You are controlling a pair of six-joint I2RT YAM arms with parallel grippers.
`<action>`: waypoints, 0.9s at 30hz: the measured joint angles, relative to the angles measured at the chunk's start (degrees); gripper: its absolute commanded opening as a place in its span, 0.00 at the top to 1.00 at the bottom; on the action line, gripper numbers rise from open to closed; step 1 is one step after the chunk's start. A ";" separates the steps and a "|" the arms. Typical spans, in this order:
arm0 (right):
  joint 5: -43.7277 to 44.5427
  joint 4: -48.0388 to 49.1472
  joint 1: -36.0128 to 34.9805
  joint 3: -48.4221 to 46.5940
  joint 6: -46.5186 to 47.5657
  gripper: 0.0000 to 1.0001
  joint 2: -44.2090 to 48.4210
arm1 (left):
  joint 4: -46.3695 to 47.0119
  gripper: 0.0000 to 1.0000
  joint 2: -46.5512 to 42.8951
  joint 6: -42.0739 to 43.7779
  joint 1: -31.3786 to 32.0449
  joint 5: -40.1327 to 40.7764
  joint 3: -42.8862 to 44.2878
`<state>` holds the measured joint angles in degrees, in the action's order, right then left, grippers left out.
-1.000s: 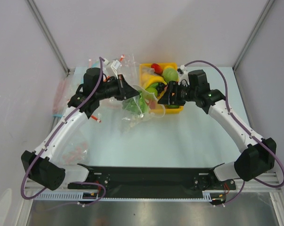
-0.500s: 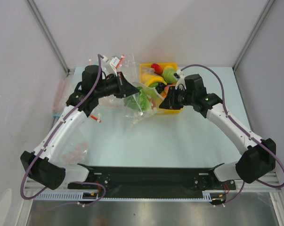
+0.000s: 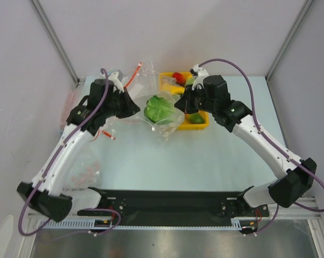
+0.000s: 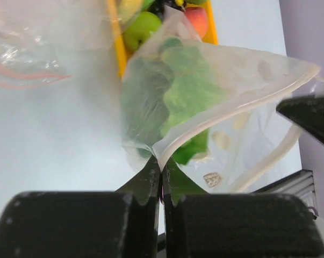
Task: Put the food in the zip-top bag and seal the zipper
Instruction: Adjust the zipper food storage bag at the center of the board.
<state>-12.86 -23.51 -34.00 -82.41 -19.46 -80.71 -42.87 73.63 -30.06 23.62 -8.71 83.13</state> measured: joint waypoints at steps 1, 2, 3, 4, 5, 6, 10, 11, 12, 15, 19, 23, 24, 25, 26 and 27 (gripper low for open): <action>0.72 -0.04 -0.31 0.00 0.00 1.00 -0.13 | 0.48 0.99 -2.82 -0.02 0.00 1.57 -2.34; 1.01 -0.20 -0.42 -0.02 0.09 1.00 -0.61 | 0.81 1.00 -5.57 -0.35 0.00 2.43 -4.79; 0.98 -0.79 -0.39 -0.26 0.17 1.00 -1.57 | 0.48 1.00 -7.78 -0.59 -0.17 2.71 -6.75; 0.74 -2.19 -0.39 -1.11 0.28 1.00 -3.23 | -0.33 1.00 -8.41 -0.94 -0.33 2.58 -7.54; 0.26 -3.93 -0.46 -2.78 0.37 1.00 -5.55 | -2.12 1.00 -8.48 -1.14 -0.35 2.54 -7.26; -0.17 -5.66 -0.66 -4.70 0.61 1.00 -7.78 | -4.48 1.00 -7.37 -1.38 -0.15 2.60 -5.60; -0.44 -6.01 -2.34 -6.01 2.01 1.00 -11.37 | -6.58 0.94 -3.48 -0.22 3.04 8.63 1.40; -0.46 -5.03 -2.82 -5.14 2.16 1.00 -10.60 | -6.10 0.93 -4.42 0.26 3.69 9.94 1.44; -0.37 -3.30 -3.28 -3.67 2.19 1.00 -9.40 | -5.29 0.97 -6.10 0.74 4.11 11.19 0.96; -1.51 -1.79 -4.33 -2.34 2.45 1.00 -7.28 | -3.76 1.00 -12.33 0.98 0.98 11.34 -3.85; -4.39 -4.74 -4.68 -8.52 3.08 1.00 -12.68 | -3.98 1.00 -14.14 -1.05 -6.69 5.62 -10.97; -6.01 -7.82 -4.63 -10.29 3.06 0.54 -18.29 | -3.21 1.00 -12.07 -2.95 -7.48 2.40 -17.20; -6.12 -8.72 -4.63 -10.29 2.91 0.47 -19.08 | -3.37 1.00 -12.07 -3.08 -7.48 1.99 -17.88; -6.01 -9.27 -4.59 -10.29 3.52 0.42 -19.47 | -3.50 1.00 -12.07 -3.13 -7.50 1.57 -17.92; -5.90 -9.53 -4.55 -10.27 3.67 0.37 -19.56 | -2.99 1.00 -12.09 -3.10 -7.56 1.18 -17.92; -5.70 -9.44 -4.50 -10.27 3.89 0.37 -19.50 | -2.40 1.00 -12.11 -3.10 -7.65 0.63 -17.88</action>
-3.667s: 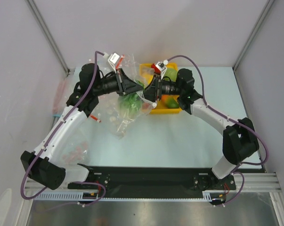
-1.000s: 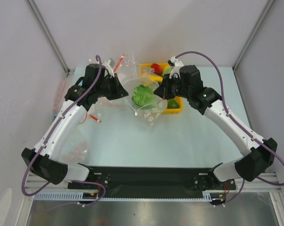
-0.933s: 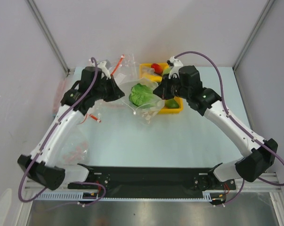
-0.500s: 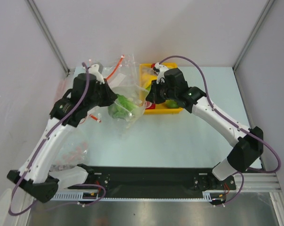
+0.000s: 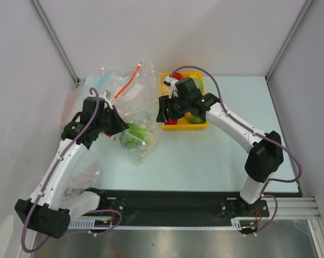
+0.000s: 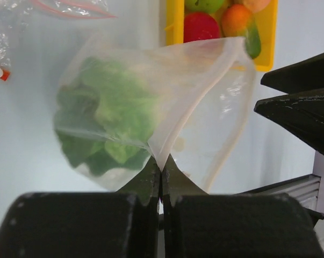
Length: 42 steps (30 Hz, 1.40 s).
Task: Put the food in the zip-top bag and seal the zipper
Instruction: Adjust the zipper food storage bag at the center of the board, then pick up the fake fruit from the bin.
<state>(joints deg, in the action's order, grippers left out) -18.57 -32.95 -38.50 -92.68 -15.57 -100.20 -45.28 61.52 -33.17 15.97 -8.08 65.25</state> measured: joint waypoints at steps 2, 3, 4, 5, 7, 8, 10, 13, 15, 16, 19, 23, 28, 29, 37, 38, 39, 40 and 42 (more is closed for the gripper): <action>0.37 0.68 0.42 0.11 0.17 0.36 0.81 | 0.68 1.00 0.26 0.00 -0.02 -1.36 0.00; 0.28 1.25 0.68 0.59 -0.11 0.35 1.53 | 1.07 1.00 0.55 -0.04 -0.02 -2.16 -0.11; 0.07 1.92 1.16 1.36 -0.66 0.35 2.56 | 1.64 1.00 0.79 -0.13 -0.02 -3.02 -0.37; -0.17 2.86 1.95 2.43 -1.57 0.32 3.72 | 2.82 1.00 1.09 -0.44 -0.02 -4.17 -1.22; -1.11 4.94 4.55 4.81 -4.11 0.26 6.14 | 4.13 1.00 1.14 -0.98 -0.02 -5.46 -3.21; -1.64 5.70 6.29 5.84 -5.25 0.23 7.26 | 4.42 1.00 1.09 -1.38 -0.02 -5.86 -4.22; -2.80 6.91 9.60 7.13 -6.95 0.18 8.68 | 4.61 1.00 1.05 -1.62 -0.02 -6.12 -5.60; -2.91 8.44 13.77 8.59 -8.96 0.00 9.77 | 4.85 1.00 0.94 -1.77 -0.02 -6.14 -5.81; -2.45 10.54 15.23 11.45 -10.40 0.00 10.99 | 5.07 1.00 0.66 -1.73 -0.02 -6.19 -5.81; -2.51 11.72 15.85 13.31 -11.32 0.00 11.67 | 5.11 1.00 0.55 -1.73 -0.02 -6.19 -5.81; -3.98 15.34 18.34 20.17 -15.06 0.09 13.53 | 5.14 1.00 0.52 -1.42 -0.02 -6.19 -5.81; -2.21 12.44 18.47 16.85 -15.13 0.16 8.68 | 5.11 0.99 0.52 -1.29 -0.11 -6.12 -5.79; -0.72 10.86 14.36 9.57 -13.27 0.09 0.31 | 5.35 1.00 0.48 -1.25 -1.36 -6.08 -5.79; -0.46 10.51 13.55 8.59 -12.87 0.04 -1.09 | 5.42 1.00 0.39 -1.25 -1.55 -5.95 -5.79; 3.26 7.72 11.54 4.20 -8.70 0.01 -8.72 | 5.90 0.99 -1.03 -1.49 -2.25 -4.09 -5.95; 3.76 7.74 11.50 4.07 -8.44 0.01 -9.29 | 6.23 1.00 -1.33 -1.70 -2.36 -4.07 -6.23; 4.17 7.80 11.43 4.00 -8.24 0.01 -9.88 | 6.56 1.00 -1.79 -2.01 -2.45 -4.04 -6.58; 4.48 7.87 11.28 3.96 -8.07 0.01 -10.38 | 6.91 1.00 -2.40 -2.43 -2.54 -3.87 -7.04; 5.11 8.26 11.19 3.91 -7.63 0.02 -11.54 | 7.54 1.00 -4.31 -3.23 -2.64 -2.69 -8.33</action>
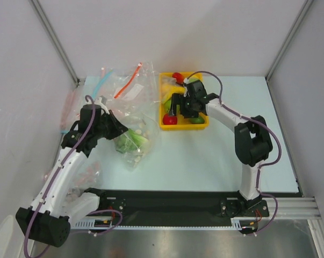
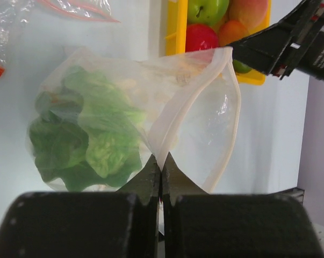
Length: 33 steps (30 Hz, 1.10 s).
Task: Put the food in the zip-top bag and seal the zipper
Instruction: Pick up the fake fruit from the bin.
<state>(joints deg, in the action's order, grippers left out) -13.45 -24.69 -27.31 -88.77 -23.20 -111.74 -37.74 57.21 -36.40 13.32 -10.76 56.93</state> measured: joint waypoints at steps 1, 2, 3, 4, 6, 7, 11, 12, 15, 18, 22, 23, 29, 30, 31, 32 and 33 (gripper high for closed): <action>0.24 0.20 -0.09 -0.11 0.20 0.02 -0.63 | 0.31 1.00 -1.11 -0.35 -0.04 0.37 -0.74; 0.44 0.42 -0.17 -0.31 0.37 0.03 -1.42 | 0.72 1.00 -2.47 -0.74 -0.11 0.81 -1.70; 0.48 0.61 -0.24 -0.42 0.39 0.03 -2.12 | 1.03 1.00 -3.50 -1.07 -0.15 1.09 -2.38; 0.50 0.68 -0.35 -0.63 0.39 0.04 -2.93 | 1.36 1.00 -4.63 -1.25 -0.24 1.33 -3.04; 0.50 1.29 -0.57 -0.72 0.39 0.04 -4.24 | 3.13 1.00 -6.19 -1.31 -0.35 0.94 -4.20; 0.46 1.53 -0.68 -0.72 0.44 0.04 -4.79 | 4.11 1.00 -6.71 -1.27 -0.39 0.44 -4.79; 0.57 3.19 -1.70 -1.44 1.27 0.14 -6.91 | 6.43 1.00 -6.60 -1.09 -0.48 -1.64 -5.64; 0.52 3.21 -1.95 -2.01 1.31 0.18 -7.41 | 6.64 1.00 -6.36 -1.03 -0.48 -2.01 -5.62; 0.31 3.85 -2.51 -4.20 1.42 0.30 -9.35 | 6.64 1.00 -5.49 -0.37 -0.50 -2.75 -5.60; -0.17 4.48 -2.58 -4.68 1.42 0.48 -9.77 | 6.03 1.00 -5.33 0.57 -0.57 -2.82 -5.14; -0.35 4.68 -2.56 -4.68 1.49 0.56 -9.75 | 4.85 1.00 -5.22 1.51 -0.59 -2.84 -3.78; -0.37 4.68 -2.51 -4.68 1.55 0.57 -9.70 | 4.57 1.00 -5.03 1.70 -0.59 -2.93 -3.41; -0.04 4.09 -2.51 -2.19 2.51 0.57 -3.10 | 3.96 1.00 -2.47 2.71 -0.61 -3.10 -1.92; -0.13 4.13 -2.51 -1.51 2.54 0.57 -0.81 | 3.93 1.00 -2.03 2.99 -0.61 -3.10 -1.57; -0.28 4.22 -2.51 -0.76 2.54 0.57 1.84 | 3.89 1.00 -1.66 3.21 -0.61 -3.10 -1.16; -0.52 4.35 -2.54 -0.09 2.56 0.57 4.09 | 3.87 1.00 -1.27 3.45 -0.61 -3.10 -0.74; -0.98 4.81 -2.56 0.81 2.58 0.57 6.99 | 3.80 1.00 -0.92 3.50 -0.61 -3.08 -0.35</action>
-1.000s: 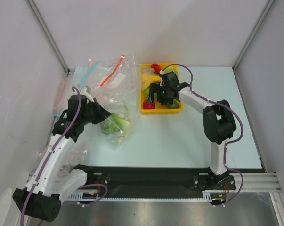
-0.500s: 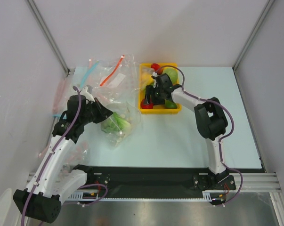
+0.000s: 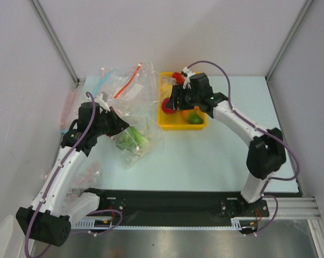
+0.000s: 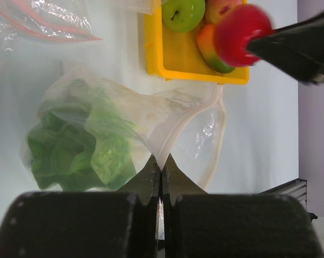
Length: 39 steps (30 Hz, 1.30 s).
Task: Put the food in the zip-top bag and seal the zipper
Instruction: Pick up the fake fruit from the bin, then place the fake fruit in the zipper food storage bag.
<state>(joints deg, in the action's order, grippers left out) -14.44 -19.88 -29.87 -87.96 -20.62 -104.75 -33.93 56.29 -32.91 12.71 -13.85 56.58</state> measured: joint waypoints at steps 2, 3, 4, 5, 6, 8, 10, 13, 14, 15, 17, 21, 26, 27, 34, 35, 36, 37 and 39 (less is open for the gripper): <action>-1.09 1.09 -0.20 1.51 0.22 0.58 5.62 | 0.00 1.00 0.76 0.00 0.00 -0.02 0.68; -1.79 1.88 -0.39 2.21 0.28 0.59 8.02 | 0.00 1.00 1.25 0.00 0.00 -0.04 0.96; -2.75 2.69 -0.59 2.91 0.37 0.59 10.21 | -0.02 1.00 1.70 0.00 0.00 -0.04 1.20; -4.11 3.87 -1.01 3.76 0.59 0.59 12.87 | -0.04 1.00 2.14 0.00 0.00 -0.04 1.42; -5.11 4.55 -1.29 4.24 0.72 0.59 14.29 | -0.07 1.00 2.56 0.00 0.00 -0.02 1.57; -8.00 6.67 -2.34 5.51 1.16 0.59 17.25 | -0.13 1.00 2.99 -0.02 0.00 0.00 1.90; -10.60 8.17 -3.80 6.36 1.66 0.59 18.86 | -0.17 1.00 3.28 -0.02 0.00 -0.02 2.38; -13.38 9.09 -5.95 6.56 2.54 0.60 19.10 | -0.24 1.00 3.67 -0.04 0.00 -0.15 3.19; -14.08 9.07 -6.64 6.60 2.84 0.59 18.91 | -0.24 1.00 3.80 -0.07 0.00 -0.20 3.41; -14.80 9.05 -7.32 6.67 3.19 0.59 18.67 | -0.24 1.00 4.00 -0.07 0.00 -0.37 3.63; -15.67 9.05 -8.66 6.67 4.17 0.59 17.81 | -0.22 1.00 4.39 -0.09 0.00 -0.55 4.07; -16.02 8.13 -11.26 6.62 8.50 0.59 14.10 | -0.26 1.00 4.94 -0.13 0.00 -1.49 4.96; -13.27 6.49 -13.57 6.47 12.83 0.59 7.08 | -0.33 1.00 5.31 -0.13 -0.02 -2.56 5.60; -12.66 6.10 -13.70 6.01 13.31 0.58 5.60 | -0.50 1.00 5.31 -0.13 -0.02 -2.82 5.60; -7.61 4.26 -13.42 2.03 14.14 0.57 0.17 | -0.70 1.00 5.20 -0.63 -0.04 -3.54 5.57; -7.21 4.33 -13.42 1.99 14.36 0.56 0.48 | -0.72 1.00 5.20 -0.66 -0.04 -3.54 5.57; -6.97 4.33 -13.42 2.03 14.62 0.56 0.79 | -0.81 1.00 5.20 -0.68 -0.04 -3.54 5.57; -6.91 4.37 -13.42 2.21 14.73 0.55 1.09 | -0.92 1.00 5.22 -0.72 -0.04 -3.52 5.57; -6.95 5.29 -13.42 3.96 14.84 0.54 2.80 | -1.14 1.00 5.46 -0.76 -0.04 -3.52 5.64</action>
<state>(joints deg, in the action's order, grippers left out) -21.39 -14.59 -43.29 -84.01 -5.78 -101.95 -35.07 61.76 -33.67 12.67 -17.37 62.22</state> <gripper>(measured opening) 0.675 0.011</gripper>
